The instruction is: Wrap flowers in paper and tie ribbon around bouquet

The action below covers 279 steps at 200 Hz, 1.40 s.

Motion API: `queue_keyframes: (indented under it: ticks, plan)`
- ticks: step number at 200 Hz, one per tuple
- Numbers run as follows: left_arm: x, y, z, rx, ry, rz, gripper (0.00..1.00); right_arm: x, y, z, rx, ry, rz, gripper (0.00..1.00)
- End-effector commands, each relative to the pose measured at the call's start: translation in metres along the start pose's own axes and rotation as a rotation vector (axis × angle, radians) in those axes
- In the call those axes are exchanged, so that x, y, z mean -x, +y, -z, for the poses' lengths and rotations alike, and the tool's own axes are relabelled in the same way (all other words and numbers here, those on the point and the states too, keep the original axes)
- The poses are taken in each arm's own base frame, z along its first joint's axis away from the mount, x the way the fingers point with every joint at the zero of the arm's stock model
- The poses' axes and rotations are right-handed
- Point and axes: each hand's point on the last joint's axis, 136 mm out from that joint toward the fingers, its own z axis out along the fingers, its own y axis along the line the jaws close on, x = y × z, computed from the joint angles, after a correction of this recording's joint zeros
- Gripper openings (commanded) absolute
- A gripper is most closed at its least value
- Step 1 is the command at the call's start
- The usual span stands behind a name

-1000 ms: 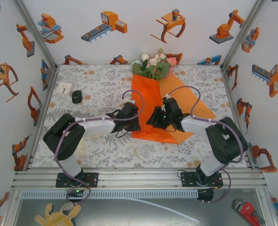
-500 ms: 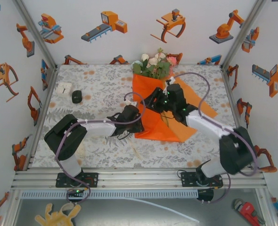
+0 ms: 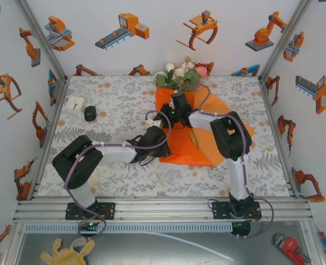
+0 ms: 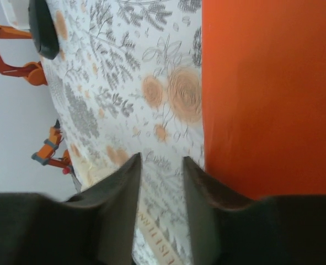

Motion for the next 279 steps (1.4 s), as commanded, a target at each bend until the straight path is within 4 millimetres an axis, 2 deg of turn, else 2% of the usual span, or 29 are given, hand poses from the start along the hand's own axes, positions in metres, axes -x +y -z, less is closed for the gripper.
queue_keyframes:
  ticks: [1, 10, 20, 32, 49, 66, 92, 161, 195, 219, 245, 279]
  plan:
    - [-0.046, 0.045, 0.000, 0.164, 0.135, -0.012, 0.35, 0.003, -0.007, -0.021, -0.008, 0.030, 0.034, 0.21]
    - [-0.048, 0.048, 0.002, 0.183, 0.147, -0.014, 0.34, 0.005, -0.014, -0.030, -0.015, 0.034, 0.026, 0.15]
    - [-0.051, 0.052, 0.003, 0.202, 0.164, -0.016, 0.34, 0.008, -0.021, -0.038, -0.027, 0.027, 0.024, 0.12]
    - [-0.056, 0.056, 0.003, 0.218, 0.181, -0.007, 0.34, 0.014, -0.033, -0.043, -0.041, 0.019, 0.012, 0.13]
    - [-0.068, 0.062, 0.001, 0.236, 0.222, 0.010, 0.33, 0.033, -0.047, -0.045, -0.044, -0.010, -0.012, 0.16]
    - [-0.081, 0.065, -0.003, 0.229, 0.272, 0.022, 0.31, 0.054, -0.052, -0.045, -0.043, -0.038, -0.021, 0.18]
    - [-0.092, 0.064, -0.006, 0.210, 0.325, 0.025, 0.30, 0.080, -0.061, -0.057, -0.045, -0.048, -0.046, 0.19]
    - [-0.112, 0.085, 0.001, 0.210, 0.381, 0.111, 0.27, 0.123, -0.084, -0.093, -0.104, -0.101, -0.098, 0.19]
    - [-0.127, 0.101, 0.012, 0.243, 0.408, 0.135, 0.27, 0.149, -0.093, -0.096, -0.129, -0.178, -0.122, 0.20]
    - [-0.144, 0.107, 0.012, 0.227, 0.437, 0.164, 0.27, 0.164, -0.094, -0.095, -0.127, -0.219, -0.133, 0.19]
    - [-0.143, 0.107, 0.012, 0.232, 0.435, 0.159, 0.27, 0.167, -0.100, -0.098, -0.134, -0.243, -0.148, 0.19]
    - [-0.148, 0.106, 0.014, 0.240, 0.440, 0.139, 0.28, 0.187, -0.098, -0.098, -0.123, -0.311, -0.139, 0.20]
